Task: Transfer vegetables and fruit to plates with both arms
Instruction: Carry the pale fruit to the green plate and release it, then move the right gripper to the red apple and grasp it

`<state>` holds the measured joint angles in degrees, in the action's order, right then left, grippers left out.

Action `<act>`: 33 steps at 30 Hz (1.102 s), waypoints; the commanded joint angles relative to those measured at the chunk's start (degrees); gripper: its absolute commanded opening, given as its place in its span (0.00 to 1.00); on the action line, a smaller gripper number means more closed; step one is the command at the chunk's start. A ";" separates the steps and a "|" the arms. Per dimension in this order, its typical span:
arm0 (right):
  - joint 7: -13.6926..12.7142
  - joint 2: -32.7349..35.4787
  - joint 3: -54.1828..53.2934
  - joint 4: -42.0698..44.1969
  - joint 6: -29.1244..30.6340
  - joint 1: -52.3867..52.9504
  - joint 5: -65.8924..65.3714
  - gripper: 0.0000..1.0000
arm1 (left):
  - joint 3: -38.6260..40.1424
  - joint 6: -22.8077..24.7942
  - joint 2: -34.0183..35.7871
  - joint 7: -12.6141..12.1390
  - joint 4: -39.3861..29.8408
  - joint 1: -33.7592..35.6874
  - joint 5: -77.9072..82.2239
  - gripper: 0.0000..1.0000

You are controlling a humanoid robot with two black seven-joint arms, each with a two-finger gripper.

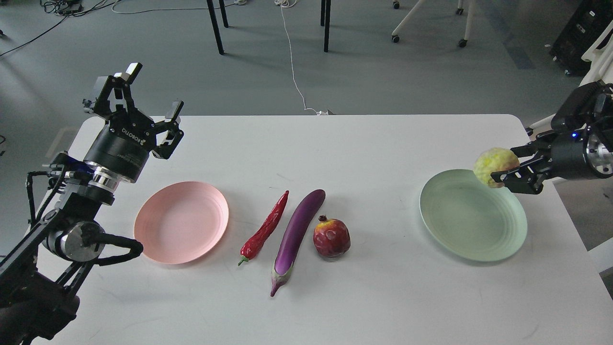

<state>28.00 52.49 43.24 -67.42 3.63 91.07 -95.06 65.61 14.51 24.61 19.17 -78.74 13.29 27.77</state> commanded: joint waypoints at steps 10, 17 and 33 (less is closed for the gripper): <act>0.00 -2.64 -1.31 8.61 -7.76 -11.08 -0.04 0.49 | -0.39 -0.01 0.00 -0.01 -0.45 -0.02 0.00 0.99; 0.00 -8.62 -5.18 13.80 -8.29 -15.13 0.31 0.51 | -0.39 -0.01 0.00 -0.10 -0.45 -0.10 0.00 0.99; 0.00 -7.75 -6.76 11.09 -8.29 -14.08 3.91 0.97 | -0.30 -0.01 0.44 -0.10 -0.54 -0.46 0.00 0.99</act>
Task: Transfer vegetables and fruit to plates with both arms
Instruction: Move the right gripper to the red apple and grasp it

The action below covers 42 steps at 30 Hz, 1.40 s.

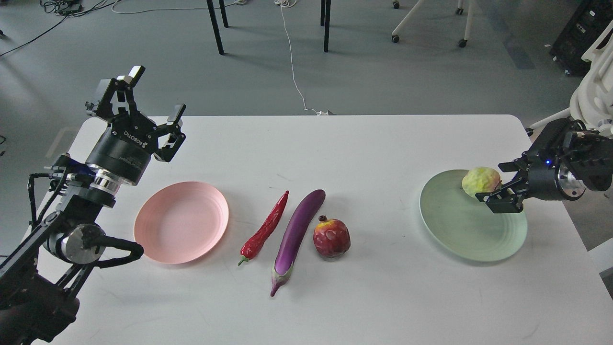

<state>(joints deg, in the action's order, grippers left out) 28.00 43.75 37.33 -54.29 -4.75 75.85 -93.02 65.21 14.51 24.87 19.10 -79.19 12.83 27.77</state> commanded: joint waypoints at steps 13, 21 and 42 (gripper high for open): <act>0.00 -7.43 2.12 -21.91 10.81 23.99 18.22 0.98 | 0.00 -0.18 0.45 -0.02 -0.44 -0.09 0.00 0.99; 0.00 -21.68 9.60 -20.51 10.11 24.53 21.03 0.97 | 0.79 -0.27 0.62 -0.02 -0.35 -0.18 0.00 0.99; 0.00 -37.07 9.96 -7.85 7.48 13.37 24.64 0.97 | 1.14 -0.53 0.89 0.06 -0.35 -0.62 -0.09 0.99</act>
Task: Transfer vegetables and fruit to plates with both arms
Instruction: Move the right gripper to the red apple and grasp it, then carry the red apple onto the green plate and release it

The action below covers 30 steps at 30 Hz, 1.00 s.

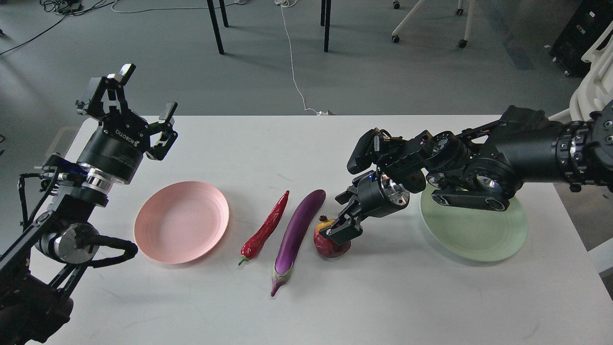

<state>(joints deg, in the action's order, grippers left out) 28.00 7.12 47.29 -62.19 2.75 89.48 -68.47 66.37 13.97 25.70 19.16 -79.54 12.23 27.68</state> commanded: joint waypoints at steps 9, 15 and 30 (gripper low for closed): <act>0.00 -1.49 -0.01 0.75 -0.11 -2.03 1.23 0.97 | -0.01 0.09 0.05 0.00 0.00 -0.10 0.00 0.99; 0.00 -3.16 -0.01 1.46 -0.20 -2.65 1.58 0.94 | 0.08 0.18 0.58 0.00 0.00 -0.10 0.00 0.99; 0.00 -0.98 1.57 1.38 0.07 -2.48 1.93 0.41 | 0.43 0.27 0.75 0.00 0.00 -0.10 -0.08 0.99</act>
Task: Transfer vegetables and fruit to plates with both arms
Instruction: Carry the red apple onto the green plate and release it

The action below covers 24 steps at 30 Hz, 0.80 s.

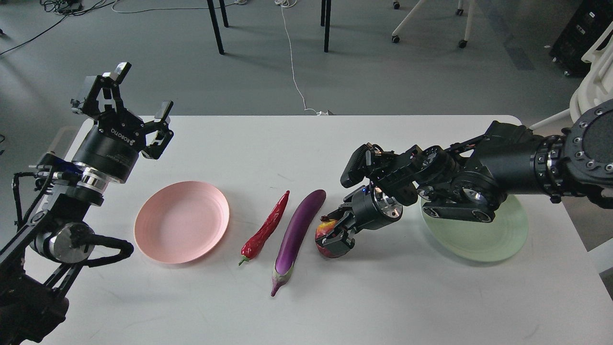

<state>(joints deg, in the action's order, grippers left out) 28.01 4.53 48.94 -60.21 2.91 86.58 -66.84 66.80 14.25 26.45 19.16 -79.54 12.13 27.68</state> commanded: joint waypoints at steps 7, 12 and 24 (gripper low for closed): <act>-0.01 16.09 -0.34 -9.83 0.08 7.80 -1.01 0.43 | 0.61 0.17 0.09 0.00 0.00 0.00 0.00 0.99; -0.01 29.28 -0.34 -11.86 0.08 8.78 -12.94 0.44 | 0.44 0.17 -0.26 0.00 0.00 0.00 0.00 0.99; -0.01 45.91 -0.60 -14.58 -0.01 2.63 -22.02 0.45 | -0.27 0.17 -1.49 0.00 -0.09 -0.09 0.09 0.99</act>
<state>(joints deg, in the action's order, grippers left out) 28.00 49.16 48.62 -74.31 2.96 90.44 -88.78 66.73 14.42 25.37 19.16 -79.62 12.04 27.77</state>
